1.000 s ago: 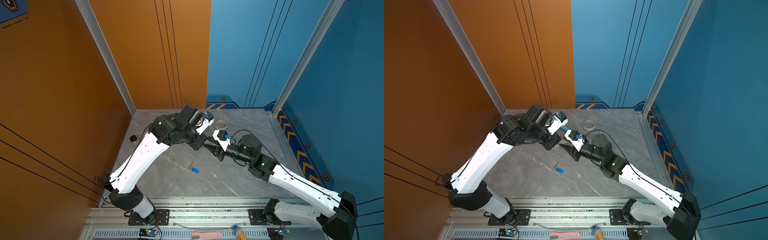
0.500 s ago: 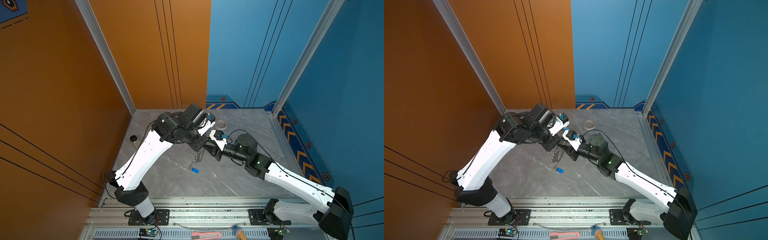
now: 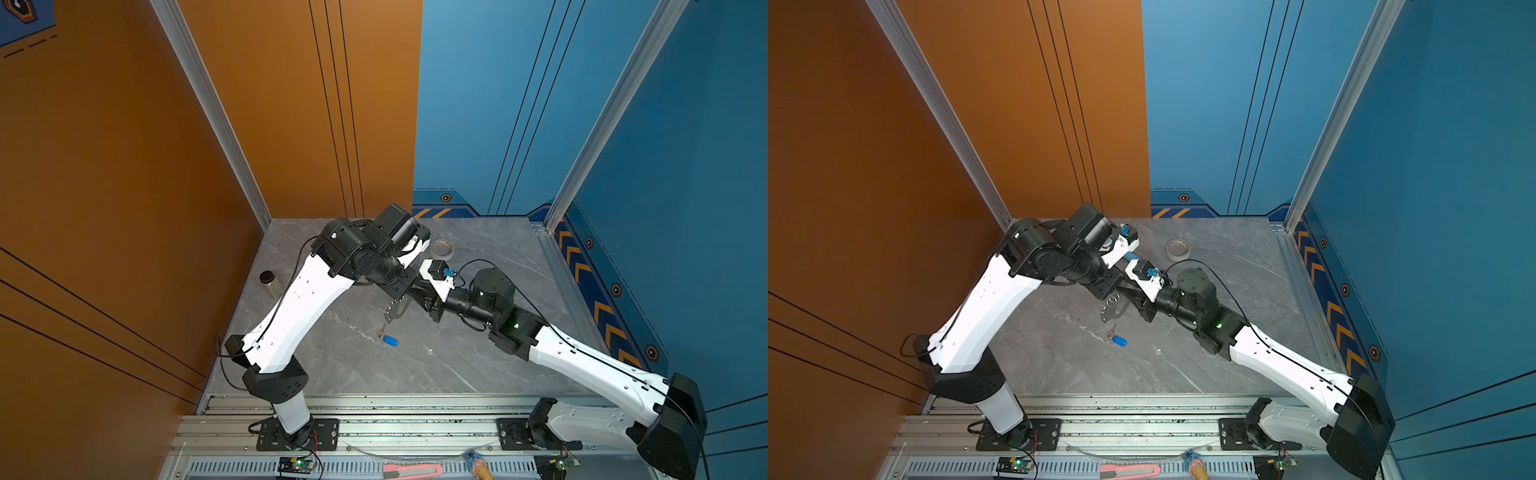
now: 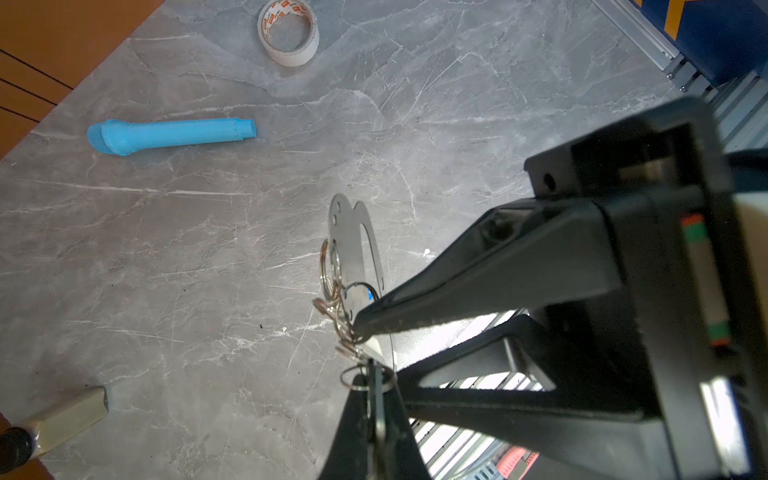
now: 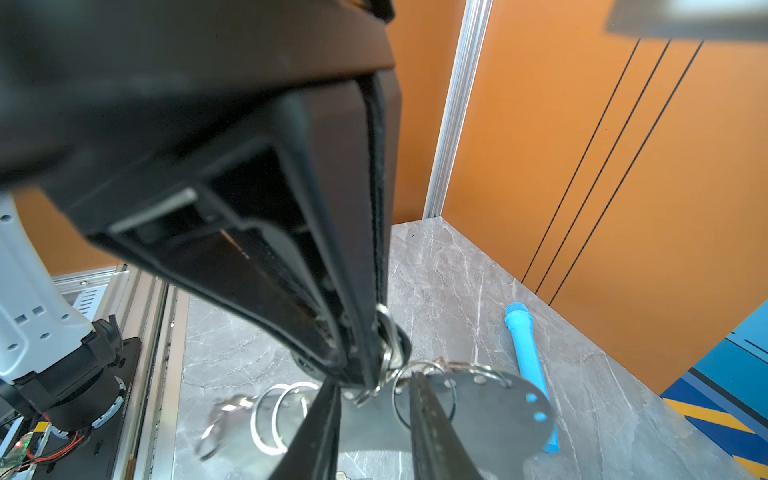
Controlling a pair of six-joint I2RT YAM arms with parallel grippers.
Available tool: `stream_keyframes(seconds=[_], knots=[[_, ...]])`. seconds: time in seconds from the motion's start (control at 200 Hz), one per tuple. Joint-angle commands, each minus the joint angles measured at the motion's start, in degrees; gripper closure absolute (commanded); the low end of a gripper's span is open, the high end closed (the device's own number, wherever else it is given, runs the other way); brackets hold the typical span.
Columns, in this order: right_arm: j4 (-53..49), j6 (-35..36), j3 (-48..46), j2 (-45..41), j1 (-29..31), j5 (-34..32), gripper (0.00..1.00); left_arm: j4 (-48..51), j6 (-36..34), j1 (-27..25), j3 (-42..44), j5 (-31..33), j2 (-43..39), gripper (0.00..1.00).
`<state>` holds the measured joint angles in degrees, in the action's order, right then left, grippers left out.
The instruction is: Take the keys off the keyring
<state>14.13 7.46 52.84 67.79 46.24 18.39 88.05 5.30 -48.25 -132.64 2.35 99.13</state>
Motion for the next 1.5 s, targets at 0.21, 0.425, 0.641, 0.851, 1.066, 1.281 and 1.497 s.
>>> stream_keyframes(seconds=[0.21,0.425,0.641,0.851,1.066,1.281,1.497], knots=[[1.44,1.08,-1.71,-1.25,0.09,-5.11,0.7,4.18,8.08,-0.94,-2.11,-3.45,0.6,1.0],[3.74,-0.15,-3.33,-2.28,0.26,-3.48,0.71,4.18,9.22,-1.65,-3.49,-3.99,1.93,1.0],[7.33,-2.16,-5.43,-3.16,0.96,-0.5,0.7,4.18,10.06,-1.55,-5.31,-5.21,3.28,1.0],[9.28,-2.59,-7.19,-4.04,1.11,0.6,0.67,4.2,10.98,-1.2,-5.43,-6.25,3.17,1.0],[14.43,-6.36,-9.54,-4.93,1.0,1.76,0.63,4.23,11.99,-1.22,-5.22,-7.16,3.52,1.0],[17.62,-9.06,-11.65,-5.46,0.53,-1.54,0.65,4.23,13.96,-1.43,-5.57,-8.62,3.88,1.0],[19.72,-9.95,-13.82,-7.38,0.48,-5.99,0.65,4.18,16.26,-1.42,-6.05,-9.38,4.05,1.0]])
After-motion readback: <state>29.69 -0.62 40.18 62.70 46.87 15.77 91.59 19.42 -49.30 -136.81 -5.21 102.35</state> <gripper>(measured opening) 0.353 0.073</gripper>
